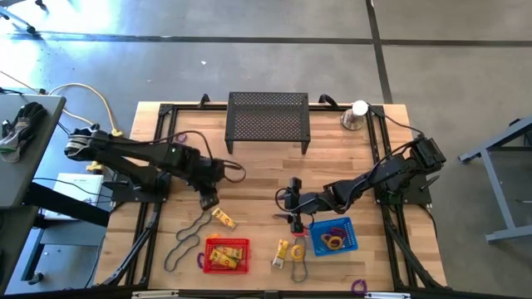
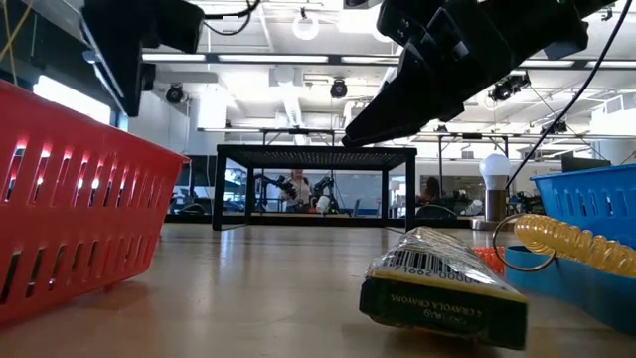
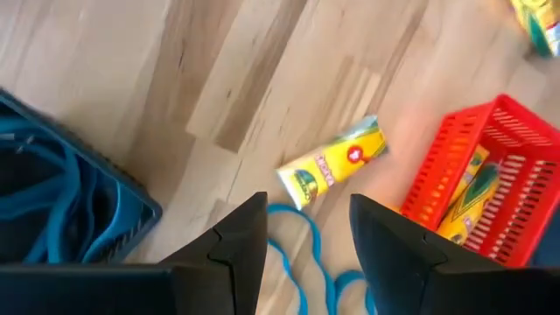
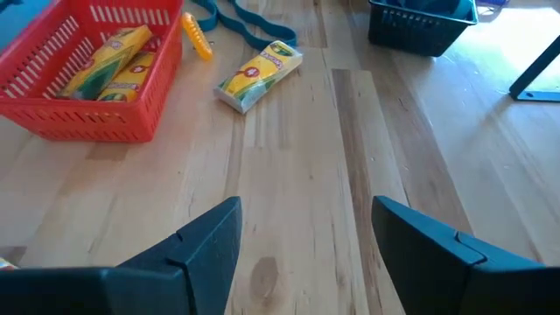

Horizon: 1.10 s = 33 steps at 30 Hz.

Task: Pick & Place Office Desk Supplies
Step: Put the violet spring keychain into the blue bin

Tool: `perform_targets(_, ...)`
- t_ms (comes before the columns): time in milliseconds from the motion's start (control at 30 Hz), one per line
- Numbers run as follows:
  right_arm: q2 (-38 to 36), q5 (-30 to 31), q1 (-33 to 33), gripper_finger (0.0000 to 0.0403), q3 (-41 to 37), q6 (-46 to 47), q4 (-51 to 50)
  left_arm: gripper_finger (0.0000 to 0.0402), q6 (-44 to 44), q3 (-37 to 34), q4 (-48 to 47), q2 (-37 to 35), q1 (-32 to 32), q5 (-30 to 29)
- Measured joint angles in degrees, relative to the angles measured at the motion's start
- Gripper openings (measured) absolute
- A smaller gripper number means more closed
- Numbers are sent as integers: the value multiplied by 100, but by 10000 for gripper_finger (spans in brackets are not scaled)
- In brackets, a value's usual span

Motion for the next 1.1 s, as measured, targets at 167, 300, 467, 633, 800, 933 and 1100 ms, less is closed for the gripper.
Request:
perform_targets(167,0,-134,0,245,-1,2,152,157,-693,-5,-29,28,-540,-69)
perform_targets(300,0,-134,0,245,-1,2,193,157,-1338,-5,-40,28,-1062,-91)
perform_targets(467,0,-136,7,245,0,23,214,157,-2348,-5,-38,28,-1811,-353)
perform_targets(633,0,-151,7,245,1,177,212,157,-3531,-7,26,55,-2782,-1041)
perform_targets(800,0,-154,7,245,1,325,212,157,-4859,-7,73,231,-3673,-1183)
perform_targets(933,0,-154,11,245,0,349,212,157,-5393,-7,407,523,-4179,-1189)
perform_targets(1100,0,-154,7,245,-1,431,212,157,-4945,-7,1394,985,-4616,-1191)
